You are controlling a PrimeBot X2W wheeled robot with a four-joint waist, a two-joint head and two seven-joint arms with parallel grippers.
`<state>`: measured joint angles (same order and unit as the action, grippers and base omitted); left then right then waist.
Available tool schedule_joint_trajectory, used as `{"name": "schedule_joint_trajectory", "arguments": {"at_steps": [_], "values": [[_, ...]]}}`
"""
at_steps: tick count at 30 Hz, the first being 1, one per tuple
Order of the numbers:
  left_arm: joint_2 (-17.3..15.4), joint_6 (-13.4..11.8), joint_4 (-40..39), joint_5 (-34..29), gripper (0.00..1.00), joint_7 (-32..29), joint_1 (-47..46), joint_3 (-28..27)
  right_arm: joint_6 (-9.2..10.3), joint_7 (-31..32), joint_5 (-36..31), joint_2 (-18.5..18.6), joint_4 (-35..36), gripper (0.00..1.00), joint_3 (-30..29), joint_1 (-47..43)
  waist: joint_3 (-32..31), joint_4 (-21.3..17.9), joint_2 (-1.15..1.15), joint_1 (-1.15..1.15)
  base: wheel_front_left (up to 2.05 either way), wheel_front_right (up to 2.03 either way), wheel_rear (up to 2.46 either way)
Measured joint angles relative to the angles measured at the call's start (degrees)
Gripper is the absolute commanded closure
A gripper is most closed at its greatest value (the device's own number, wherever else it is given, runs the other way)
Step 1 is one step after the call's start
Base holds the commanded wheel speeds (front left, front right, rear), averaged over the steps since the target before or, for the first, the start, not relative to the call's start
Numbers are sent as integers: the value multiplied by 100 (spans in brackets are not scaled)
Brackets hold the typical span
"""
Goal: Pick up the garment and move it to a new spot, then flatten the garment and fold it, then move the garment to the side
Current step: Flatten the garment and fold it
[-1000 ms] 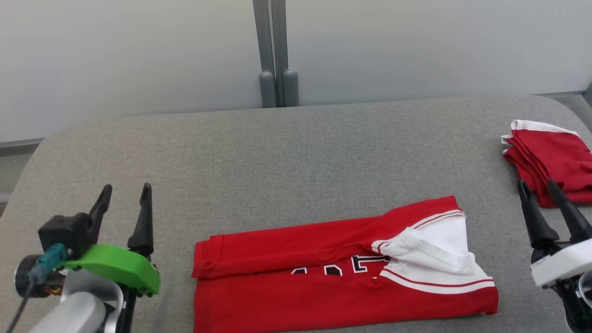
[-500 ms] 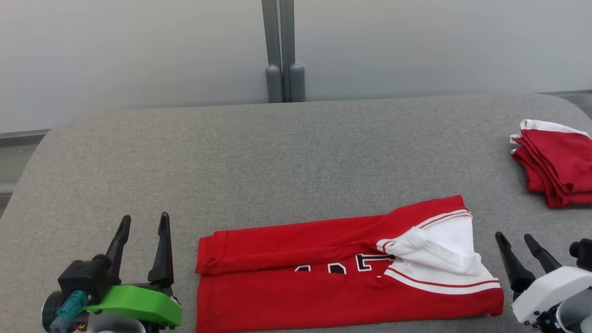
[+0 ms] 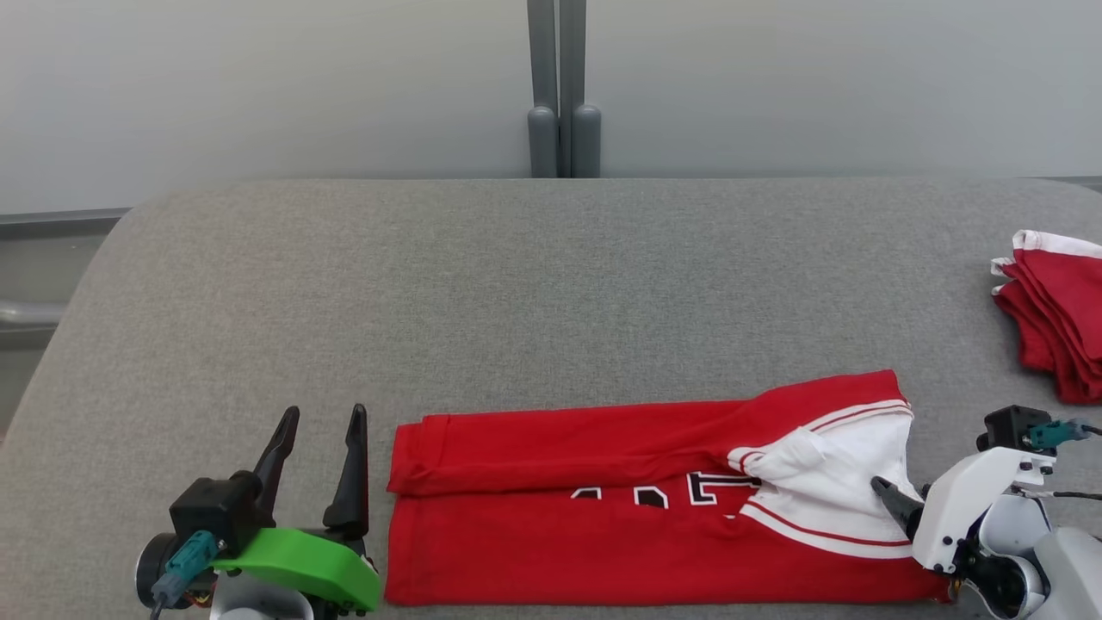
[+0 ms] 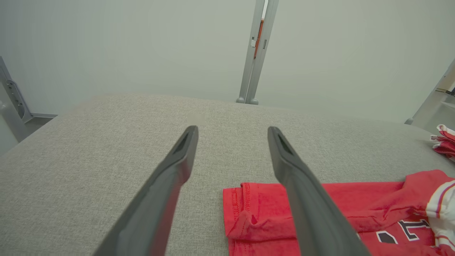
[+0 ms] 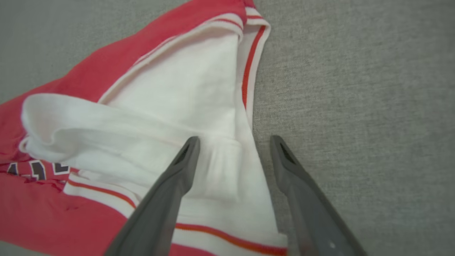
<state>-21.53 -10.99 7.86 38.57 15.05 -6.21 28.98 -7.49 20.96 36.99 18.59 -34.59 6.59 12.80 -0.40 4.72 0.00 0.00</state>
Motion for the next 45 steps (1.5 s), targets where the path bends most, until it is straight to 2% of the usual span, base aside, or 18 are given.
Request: {"name": "schedule_joint_trajectory", "arguments": {"at_steps": [10,14,19,23,27,30,35,41,45], "values": [[86,127,223,-32,0,0,-154,94,2,380,162,-235,-771,0,-43,405,122,260,0,0,0,0,0],[99,140,301,-31,0,0,-162,109,12,432,269,-243,-862,99,13,473,101,297,0,0,0,0,0],[125,141,348,-9,0,-1,-161,121,0,166,324,-241,-840,100,121,526,53,279,0,0,0,0,0],[127,130,322,-5,0,0,-147,52,-3,-71,382,-8,-701,100,97,527,8,226,0,0,0,0,0],[135,90,266,-22,0,0,-88,-56,-5,-322,305,459,-554,100,-94,489,-27,141,0,0,0,0,0],[177,87,240,-45,0,0,-29,-120,-1,-381,212,571,-198,100,-131,392,-50,84,0,0,0,0,0],[263,88,231,-88,0,0,52,-213,1,-330,-38,480,825,100,-64,310,-82,77,0,0,0,0,0],[292,142,289,-189,0,0,91,-218,0,264,-356,-45,2282,100,380,99,-102,266,0,0,0,0,0],[310,176,344,-190,0,-2,82,-166,0,591,-517,-453,2655,100,743,35,-96,481,0,0,0,0,0]]}}
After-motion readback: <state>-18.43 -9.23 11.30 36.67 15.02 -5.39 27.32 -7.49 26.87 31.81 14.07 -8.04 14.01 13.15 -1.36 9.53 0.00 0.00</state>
